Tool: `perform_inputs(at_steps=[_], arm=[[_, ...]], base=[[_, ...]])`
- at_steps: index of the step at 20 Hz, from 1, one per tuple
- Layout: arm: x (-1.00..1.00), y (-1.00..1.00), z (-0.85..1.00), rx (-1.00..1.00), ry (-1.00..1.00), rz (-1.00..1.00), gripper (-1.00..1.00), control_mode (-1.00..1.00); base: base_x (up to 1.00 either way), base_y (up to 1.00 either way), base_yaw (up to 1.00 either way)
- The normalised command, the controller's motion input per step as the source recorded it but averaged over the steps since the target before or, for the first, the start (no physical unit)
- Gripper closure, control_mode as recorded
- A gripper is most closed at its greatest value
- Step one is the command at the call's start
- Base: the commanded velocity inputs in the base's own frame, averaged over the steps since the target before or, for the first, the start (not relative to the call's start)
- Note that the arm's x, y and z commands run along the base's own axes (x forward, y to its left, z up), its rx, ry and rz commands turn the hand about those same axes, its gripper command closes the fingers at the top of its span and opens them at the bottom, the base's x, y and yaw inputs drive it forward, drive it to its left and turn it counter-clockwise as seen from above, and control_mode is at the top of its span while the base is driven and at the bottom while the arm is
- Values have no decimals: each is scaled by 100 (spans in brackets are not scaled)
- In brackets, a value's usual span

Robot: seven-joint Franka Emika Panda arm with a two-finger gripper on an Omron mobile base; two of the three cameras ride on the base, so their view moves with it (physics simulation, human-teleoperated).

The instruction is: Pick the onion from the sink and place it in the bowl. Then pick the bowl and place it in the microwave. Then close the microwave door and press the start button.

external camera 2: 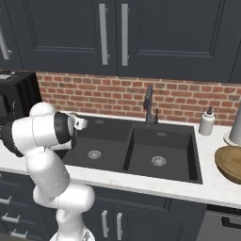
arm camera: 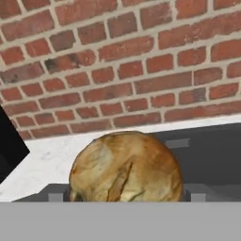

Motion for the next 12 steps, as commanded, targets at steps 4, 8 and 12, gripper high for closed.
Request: perform_inputs(at_steps=[4,8,12], arm=[[-60,-18,83,5,-3,-2,100,-100],[-69,-24,87,2,-8,0,100,-100],[-64,-30,90,3,-3,0,100,-100]], base=[[0,0,0],[0,0,0],[0,0,0]])
